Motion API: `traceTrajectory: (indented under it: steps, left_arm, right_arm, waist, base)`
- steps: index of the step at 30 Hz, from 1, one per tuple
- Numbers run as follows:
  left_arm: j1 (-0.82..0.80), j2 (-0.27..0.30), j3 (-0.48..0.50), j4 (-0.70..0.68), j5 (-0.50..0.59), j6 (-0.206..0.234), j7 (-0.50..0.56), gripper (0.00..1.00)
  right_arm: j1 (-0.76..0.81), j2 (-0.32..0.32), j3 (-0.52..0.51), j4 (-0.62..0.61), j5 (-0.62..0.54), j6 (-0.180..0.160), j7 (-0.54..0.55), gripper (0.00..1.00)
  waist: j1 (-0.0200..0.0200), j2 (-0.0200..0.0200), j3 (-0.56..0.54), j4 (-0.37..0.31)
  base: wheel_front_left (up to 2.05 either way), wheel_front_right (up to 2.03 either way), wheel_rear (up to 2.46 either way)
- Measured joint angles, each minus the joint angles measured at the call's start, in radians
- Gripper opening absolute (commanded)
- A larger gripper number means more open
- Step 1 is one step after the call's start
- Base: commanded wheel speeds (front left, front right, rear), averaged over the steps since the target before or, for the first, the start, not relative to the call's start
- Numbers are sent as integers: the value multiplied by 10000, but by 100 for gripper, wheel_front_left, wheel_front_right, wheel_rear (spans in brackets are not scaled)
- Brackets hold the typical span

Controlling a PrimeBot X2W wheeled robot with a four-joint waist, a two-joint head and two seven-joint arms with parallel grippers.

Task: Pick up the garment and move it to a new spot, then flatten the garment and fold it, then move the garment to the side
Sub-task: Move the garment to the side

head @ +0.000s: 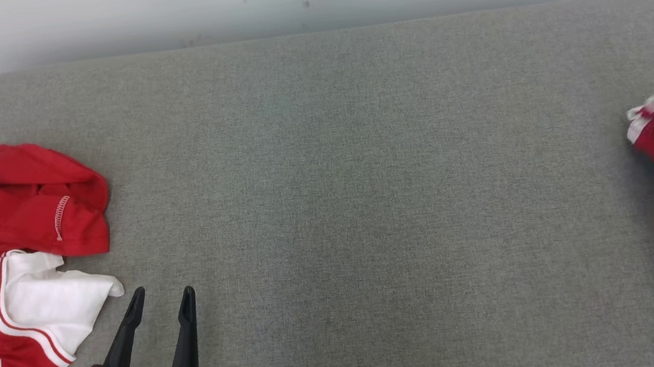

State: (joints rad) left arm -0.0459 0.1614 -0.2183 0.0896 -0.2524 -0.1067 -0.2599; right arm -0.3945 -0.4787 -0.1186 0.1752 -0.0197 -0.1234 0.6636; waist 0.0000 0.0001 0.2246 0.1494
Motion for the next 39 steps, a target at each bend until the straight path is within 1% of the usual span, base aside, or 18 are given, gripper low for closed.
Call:
traceTrajectory:
  steps: [6,8,15,19,24,27,28,30,34,35,36,39]
  left_arm:
    - [0,-8,15,67,0,0,0,100]
    - [0,-15,10,82,2,0,0,100]
    - [1,-48,48,113,2,6,0,100]
    - [1,-77,50,151,23,12,0,100]
    - [3,-117,81,203,65,100,0,100]
    - [12,-150,128,232,73,113,0,100]
    - [12,-150,128,232,73,113,0,100]
    - [27,-180,173,242,73,188,0,100]
    - [76,-226,207,268,73,222,0,100]
    - [112,-240,217,257,73,272,0,100]
    - [181,-242,234,244,73,274,0,100]
    - [374,-238,295,188,73,286,0,100]
  right_arm:
    - [25,31,10,-173,-90,0,-420,100]
    - [28,159,-36,-288,-59,0,-694,100]
    - [127,1216,-378,-874,633,-10,-2197,100]
    - [503,1795,-546,-1110,692,-10,-3202,100]
    - [1251,2765,-802,-1300,711,-12,-4428,100]
    - [1845,3287,-817,-1310,721,-12,-5099,100]
    - [1845,3287,-817,-1310,721,-12,-5099,100]
    - [2120,3703,-784,-1333,771,-12,-5515,100]
    - [2527,4025,-418,-1244,1195,-10,-6211,100]
    - [2635,4075,-293,-1223,1198,8,-6357,100]
    - [2733,4102,-104,-1200,1241,113,-6452,100]
    - [2939,4082,523,-1133,1254,600,-6663,100]
  waist:
    - [0,0,-113,-69]
    - [0,0,-182,-95]
    - [0,0,-443,-207]
    - [0,0,-631,-267]
    - [0,-1,-925,-349]
    - [0,0,-1134,-395]
    - [0,0,-1134,-395]
    - [-1,0,-1282,-433]
    - [-1,-1,-1599,-514]
    - [-1,-1,-1679,-534]
    - [-1,-1,-1758,-556]
    - [-2,-1,-1962,-626]
  base:
    - [0,0,0]
    - [0,0,0]
    - [0,0,0]
    - [0,0,0]
    - [0,0,0]
    - [0,0,0]
    - [0,0,0]
    - [0,0,0]
    - [0,0,0]
    - [0,0,0]
    - [0,0,0]
    - [0,0,0]
